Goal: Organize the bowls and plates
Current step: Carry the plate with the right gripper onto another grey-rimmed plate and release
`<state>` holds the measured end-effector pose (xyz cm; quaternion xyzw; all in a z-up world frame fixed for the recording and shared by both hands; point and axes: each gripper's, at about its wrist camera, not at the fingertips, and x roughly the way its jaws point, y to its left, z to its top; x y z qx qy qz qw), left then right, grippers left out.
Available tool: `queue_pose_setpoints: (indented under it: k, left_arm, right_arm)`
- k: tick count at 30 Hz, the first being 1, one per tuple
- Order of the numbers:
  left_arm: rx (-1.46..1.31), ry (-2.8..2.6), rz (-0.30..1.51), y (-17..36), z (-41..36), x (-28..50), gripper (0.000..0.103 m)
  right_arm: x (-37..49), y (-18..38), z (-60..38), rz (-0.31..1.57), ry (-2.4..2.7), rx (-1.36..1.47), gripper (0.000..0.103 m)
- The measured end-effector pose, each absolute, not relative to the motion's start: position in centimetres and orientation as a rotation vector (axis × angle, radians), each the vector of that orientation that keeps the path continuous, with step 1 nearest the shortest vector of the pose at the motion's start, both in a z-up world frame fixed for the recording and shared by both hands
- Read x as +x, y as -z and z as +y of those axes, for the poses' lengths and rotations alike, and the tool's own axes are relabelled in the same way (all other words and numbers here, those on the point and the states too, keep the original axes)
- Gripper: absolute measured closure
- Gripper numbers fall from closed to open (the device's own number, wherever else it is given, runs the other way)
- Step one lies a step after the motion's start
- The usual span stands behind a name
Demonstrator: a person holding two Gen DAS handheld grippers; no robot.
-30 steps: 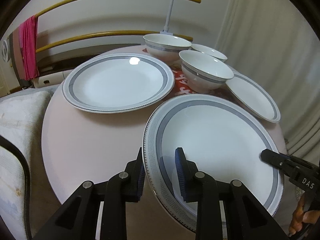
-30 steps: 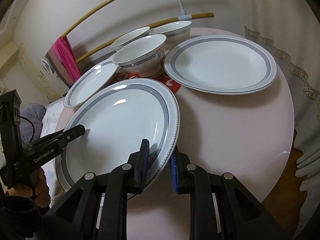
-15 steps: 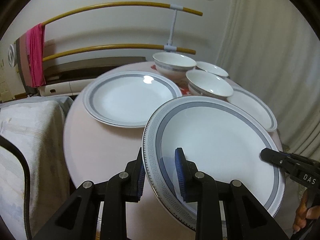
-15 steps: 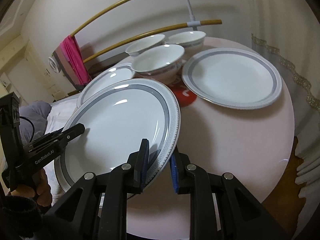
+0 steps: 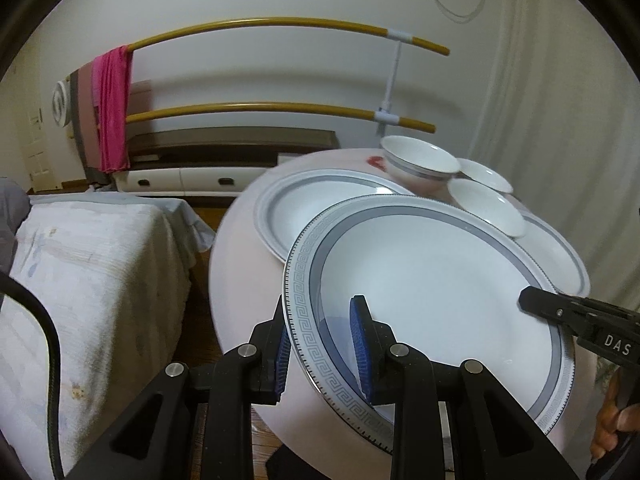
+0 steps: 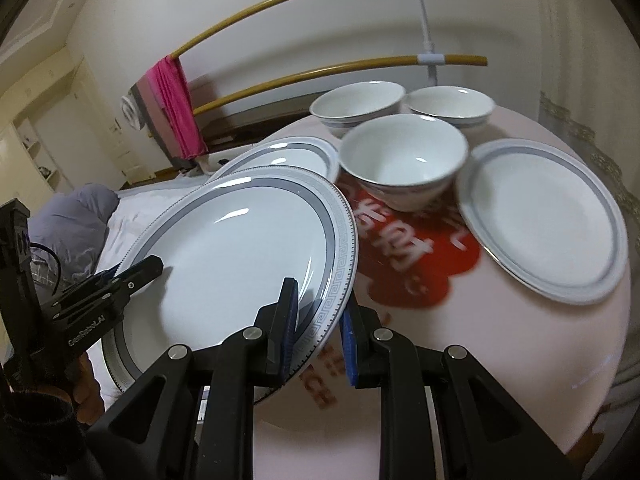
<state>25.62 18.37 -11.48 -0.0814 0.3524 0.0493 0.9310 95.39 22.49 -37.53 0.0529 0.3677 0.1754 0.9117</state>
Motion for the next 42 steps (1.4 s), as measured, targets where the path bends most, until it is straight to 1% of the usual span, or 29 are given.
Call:
queue_pose_setpoints:
  k: [20, 42]
  left_arm:
    - [-0.189, -0.139, 0.737, 13.4, 21.8, 33.4, 0.079]
    - [-0.190, -0.135, 0.752, 14.9, 22.9, 37.6, 0.079]
  right_arm:
    - [103.0, 38.8, 26.5, 0.814, -0.350, 0.105, 0.082]
    - [105.2, 39.5, 26.9, 0.837, -0.271, 0.159, 0.080]
